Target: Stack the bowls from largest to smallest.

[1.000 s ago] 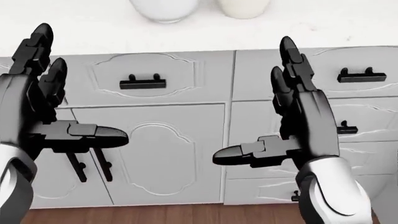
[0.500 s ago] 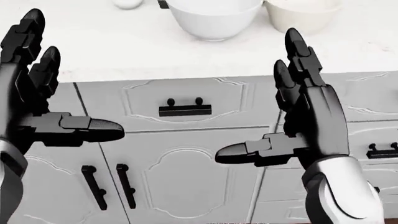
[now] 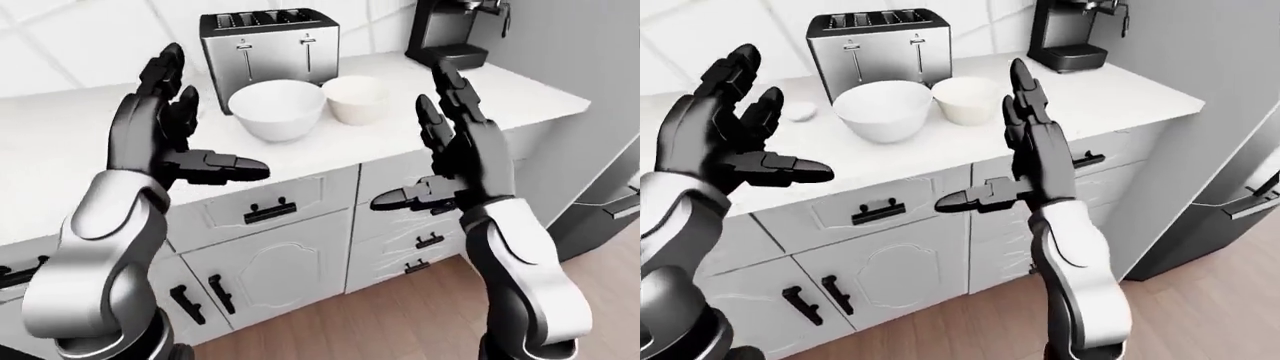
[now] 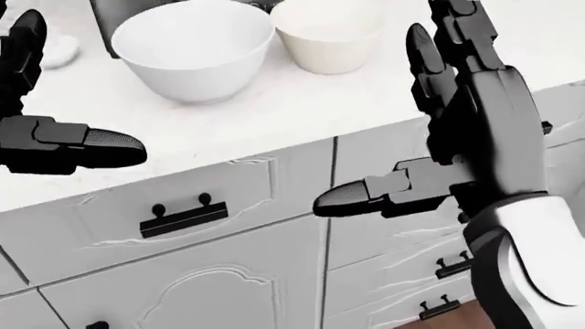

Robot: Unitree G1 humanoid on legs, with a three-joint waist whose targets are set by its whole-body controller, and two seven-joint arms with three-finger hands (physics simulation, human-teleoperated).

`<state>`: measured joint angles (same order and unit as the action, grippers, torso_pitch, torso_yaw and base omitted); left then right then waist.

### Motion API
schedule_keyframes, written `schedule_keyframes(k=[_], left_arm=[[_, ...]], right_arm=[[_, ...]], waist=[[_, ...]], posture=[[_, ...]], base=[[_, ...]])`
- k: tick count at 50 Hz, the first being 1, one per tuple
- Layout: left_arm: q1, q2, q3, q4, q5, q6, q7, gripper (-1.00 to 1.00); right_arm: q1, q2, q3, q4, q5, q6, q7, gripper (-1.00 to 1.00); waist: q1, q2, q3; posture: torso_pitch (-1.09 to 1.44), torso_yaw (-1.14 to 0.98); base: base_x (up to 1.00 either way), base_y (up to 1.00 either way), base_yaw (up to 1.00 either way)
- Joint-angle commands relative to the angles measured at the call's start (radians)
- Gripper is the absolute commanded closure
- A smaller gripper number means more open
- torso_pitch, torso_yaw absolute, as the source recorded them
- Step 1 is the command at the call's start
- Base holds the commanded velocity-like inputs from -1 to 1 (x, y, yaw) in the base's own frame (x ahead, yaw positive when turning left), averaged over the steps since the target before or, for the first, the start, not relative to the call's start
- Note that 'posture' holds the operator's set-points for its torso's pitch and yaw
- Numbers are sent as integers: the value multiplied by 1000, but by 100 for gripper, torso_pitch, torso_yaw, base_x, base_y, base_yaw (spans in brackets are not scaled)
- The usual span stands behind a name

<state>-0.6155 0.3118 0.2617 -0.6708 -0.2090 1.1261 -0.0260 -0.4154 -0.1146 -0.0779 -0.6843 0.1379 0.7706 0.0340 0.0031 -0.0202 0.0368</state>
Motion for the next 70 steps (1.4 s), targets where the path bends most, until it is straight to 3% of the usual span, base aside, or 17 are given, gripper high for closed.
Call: schedule_keyframes(k=[1,2,8,15,17,21,25,26,28,33,39,41,48,51,52,65,70], left_arm=[[-31,21,14,-26,-17,-14,8,-100],[-35,27,19,-29,-25,-7,11,-100],[-52,53,25,-34,-49,15,24,-100],[-71,70,16,-10,-51,13,29,-100],[-75,72,14,-9,-50,14,28,-100],[-92,77,11,-12,-50,28,28,-100],[-93,80,11,-14,-47,31,25,-100],[-97,81,12,-19,-48,38,24,-100],[-102,81,12,-26,-49,48,24,-100],[-113,86,22,-43,-55,73,23,-100],[-102,94,38,-56,-65,77,21,-100],[-98,97,39,-52,-67,71,20,-100],[-94,100,36,-41,-67,56,21,-100],[-86,98,32,-43,-66,51,21,-100],[-81,98,34,-43,-65,47,20,-100],[-77,133,74,-53,-82,62,8,-100],[-81,137,77,-60,-91,71,13,-100]], right_arm=[[-23,2,-5,-24,7,-12,7,-100],[-29,5,-10,-29,12,-3,3,-100],[-45,-3,-22,-27,30,-1,1,-100],[-72,-23,-38,-53,65,41,-19,-100],[-82,-31,-42,-60,72,49,-20,-100],[-85,-33,-45,-70,85,50,-23,-100],[-83,-33,-43,-69,91,41,-25,-100],[-83,-33,-44,-71,95,43,-25,-100],[-89,-34,-48,-75,103,50,-29,-100],[-96,-39,-44,-85,108,61,-37,-100],[-101,-36,-42,-102,118,71,-45,-100],[-102,-35,-41,-108,124,69,-45,-100],[-120,-44,-52,-136,163,90,-54,-100],[-119,-47,-54,-152,175,97,-59,-100],[-124,-48,-59,-156,182,104,-63,-100],[-139,-67,-51,-177,190,104,-66,-100],[-136,-66,-55,-186,194,107,-62,-100]], waist=[[-2,0,-8],[28,-32,0],[-4,105,-24],[-9,50,13],[-6,44,-9],[3,14,6],[9,-66,-19],[2,-24,0],[6,-38,-4],[0,-2,3],[-20,84,-26],[-17,106,7],[-9,44,33],[2,-26,6],[10,3,6],[-5,44,-36],[-11,-5,-19]], posture=[[0,0],[0,0],[0,0],[0,0],[0,0],[0,0],[0,0],[0,0],[0,0],[0,0],[0,0],[0,0],[0,0],[0,0],[0,0],[0,0],[0,0]], base=[[19,48,0],[15,0,84],[10,0,100],[0,3,0],[13,0,0],[33,0,0],[37,0,0],[37,0,0],[37,0,0],[37,0,0],[36,0,0],[14,0,0],[1,0,0],[0,0,0],[0,0,0],[0,1,0],[0,26,0]])
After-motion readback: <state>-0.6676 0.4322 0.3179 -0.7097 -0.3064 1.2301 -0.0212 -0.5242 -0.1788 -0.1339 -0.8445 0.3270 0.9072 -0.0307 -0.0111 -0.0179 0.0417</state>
